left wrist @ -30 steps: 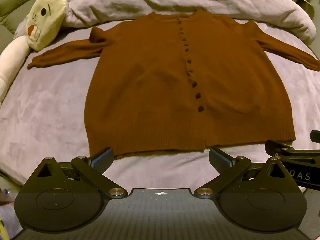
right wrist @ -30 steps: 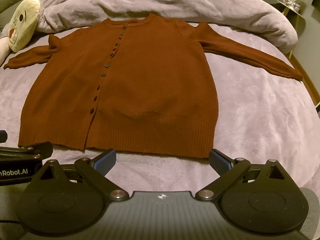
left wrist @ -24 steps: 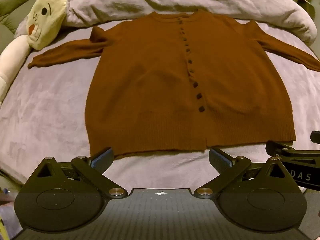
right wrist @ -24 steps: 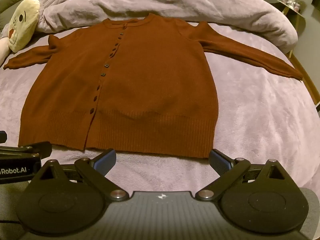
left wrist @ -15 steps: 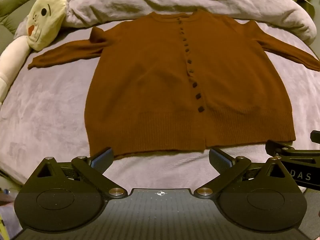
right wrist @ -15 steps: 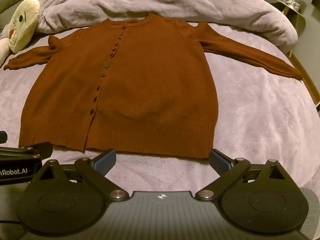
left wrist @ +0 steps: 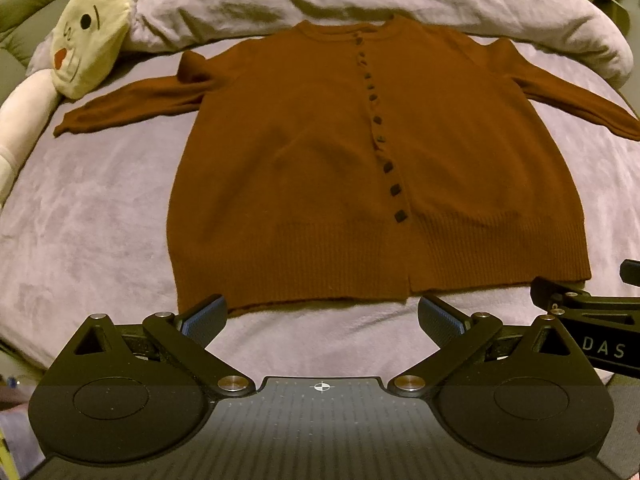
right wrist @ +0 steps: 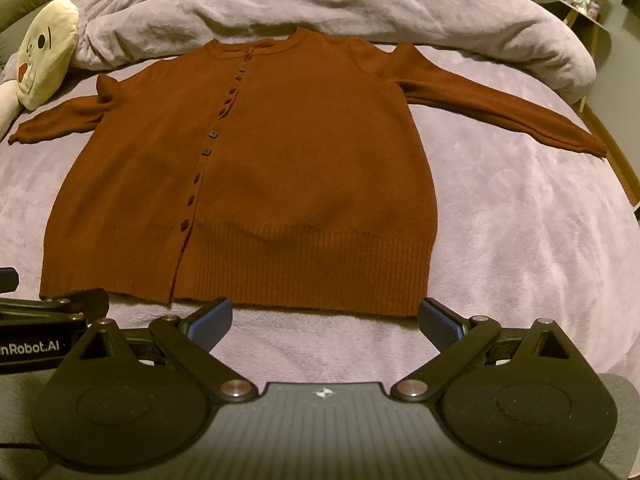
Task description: Fold small clothes
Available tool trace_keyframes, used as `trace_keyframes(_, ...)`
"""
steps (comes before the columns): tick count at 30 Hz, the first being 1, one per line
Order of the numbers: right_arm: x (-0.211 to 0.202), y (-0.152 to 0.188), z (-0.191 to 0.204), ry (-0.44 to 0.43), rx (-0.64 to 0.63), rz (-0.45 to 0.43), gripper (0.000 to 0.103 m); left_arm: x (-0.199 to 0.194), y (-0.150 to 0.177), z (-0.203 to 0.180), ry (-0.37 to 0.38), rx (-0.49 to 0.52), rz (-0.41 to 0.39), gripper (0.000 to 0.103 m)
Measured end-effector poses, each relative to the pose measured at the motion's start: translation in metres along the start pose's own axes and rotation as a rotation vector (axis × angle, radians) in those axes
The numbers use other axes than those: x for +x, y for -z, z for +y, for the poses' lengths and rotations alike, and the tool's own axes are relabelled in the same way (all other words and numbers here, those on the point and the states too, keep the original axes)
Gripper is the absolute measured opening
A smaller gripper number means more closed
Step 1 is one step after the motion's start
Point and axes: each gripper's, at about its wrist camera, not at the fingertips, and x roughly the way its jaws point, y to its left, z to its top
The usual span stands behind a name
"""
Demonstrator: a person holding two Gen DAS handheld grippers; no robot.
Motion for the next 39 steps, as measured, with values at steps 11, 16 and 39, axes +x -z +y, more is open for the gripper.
trace_keyframes(11, -0.0001, 0.0009, -0.0011, -0.011, 0.015, -0.004, 0.099, 0.0001, 0.0009, 0.0007, 0.002, 0.0, -0.001, 0.103)
trace_keyframes(16, -0.0006, 0.001, -0.002, -0.014, 0.023, -0.009, 0.099, 0.0003, 0.0012, 0.0009, 0.003, 0.0, 0.0, 0.103)
trace_keyframes(39, -0.0012, 0.0026, -0.0068, -0.039, 0.063, -0.009, 0.099, 0.0011, 0.0039, 0.0003, 0.004, -0.004, 0.005, 0.103)
